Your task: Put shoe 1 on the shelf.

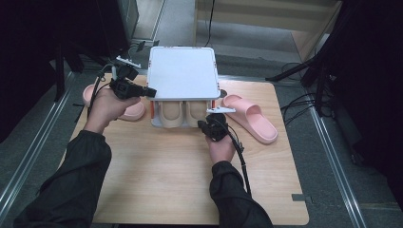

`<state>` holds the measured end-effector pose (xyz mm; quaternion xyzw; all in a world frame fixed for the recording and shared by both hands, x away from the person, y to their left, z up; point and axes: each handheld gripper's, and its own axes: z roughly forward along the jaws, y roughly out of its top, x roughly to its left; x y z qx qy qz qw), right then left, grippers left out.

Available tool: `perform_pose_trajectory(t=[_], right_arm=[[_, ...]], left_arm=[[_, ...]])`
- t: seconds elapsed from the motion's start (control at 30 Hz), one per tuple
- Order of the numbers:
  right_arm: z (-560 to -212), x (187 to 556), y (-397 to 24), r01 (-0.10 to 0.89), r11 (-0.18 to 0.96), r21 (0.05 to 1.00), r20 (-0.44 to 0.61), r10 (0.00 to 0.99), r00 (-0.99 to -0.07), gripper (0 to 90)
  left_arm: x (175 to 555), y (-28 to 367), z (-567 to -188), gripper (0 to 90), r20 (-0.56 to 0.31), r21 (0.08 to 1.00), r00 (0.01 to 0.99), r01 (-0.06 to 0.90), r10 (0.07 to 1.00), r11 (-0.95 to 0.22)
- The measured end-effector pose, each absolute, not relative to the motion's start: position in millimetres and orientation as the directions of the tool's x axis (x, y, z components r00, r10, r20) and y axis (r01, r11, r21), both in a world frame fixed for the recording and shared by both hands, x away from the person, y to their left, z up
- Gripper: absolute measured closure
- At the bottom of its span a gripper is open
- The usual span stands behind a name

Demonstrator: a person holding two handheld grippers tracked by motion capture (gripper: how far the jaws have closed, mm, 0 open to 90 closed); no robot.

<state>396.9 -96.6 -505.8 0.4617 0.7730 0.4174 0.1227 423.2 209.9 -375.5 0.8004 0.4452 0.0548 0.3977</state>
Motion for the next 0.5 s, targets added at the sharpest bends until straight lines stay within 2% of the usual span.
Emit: perform_pose_trajectory(t=[0.1, 0.3, 0.37, 0.43, 0.5], right_arm=[[-507.1, 398.4, -98.5, 0.627, 0.199, 0.753, 0.228, 0.815, -0.533, 90.0], [-498.5, 388.5, -104.3, 0.61, 0.224, 0.76, 0.213, 0.801, -0.56, 90.0], [-495.5, 381.5, -106.9, 0.587, 0.262, 0.766, 0.175, 0.794, -0.582, 86.6], [-493.4, 375.5, -110.6, 0.581, 0.276, 0.765, 0.172, 0.783, -0.598, 84.7], [-491.2, 370.4, -114.5, 0.578, 0.281, 0.766, 0.178, 0.772, -0.61, 82.0]], left_arm=[[423.2, 210.9, -375.7, 83.1, -0.268, 0.687, 0.601, 0.667, 0.753, -0.288], [422.0, 210.3, -375.3, 81.9, -0.257, 0.689, 0.597, 0.665, 0.76, -0.288], [420.8, 209.9, -373.8, 77.9, -0.24, 0.689, 0.595, 0.661, 0.767, -0.297], [419.9, 211.6, -372.4, 75.2, -0.249, 0.686, 0.591, 0.667, 0.767, -0.291], [418.2, 212.8, -370.8, 68.9, -0.254, 0.686, 0.584, 0.67, 0.771, -0.282]])
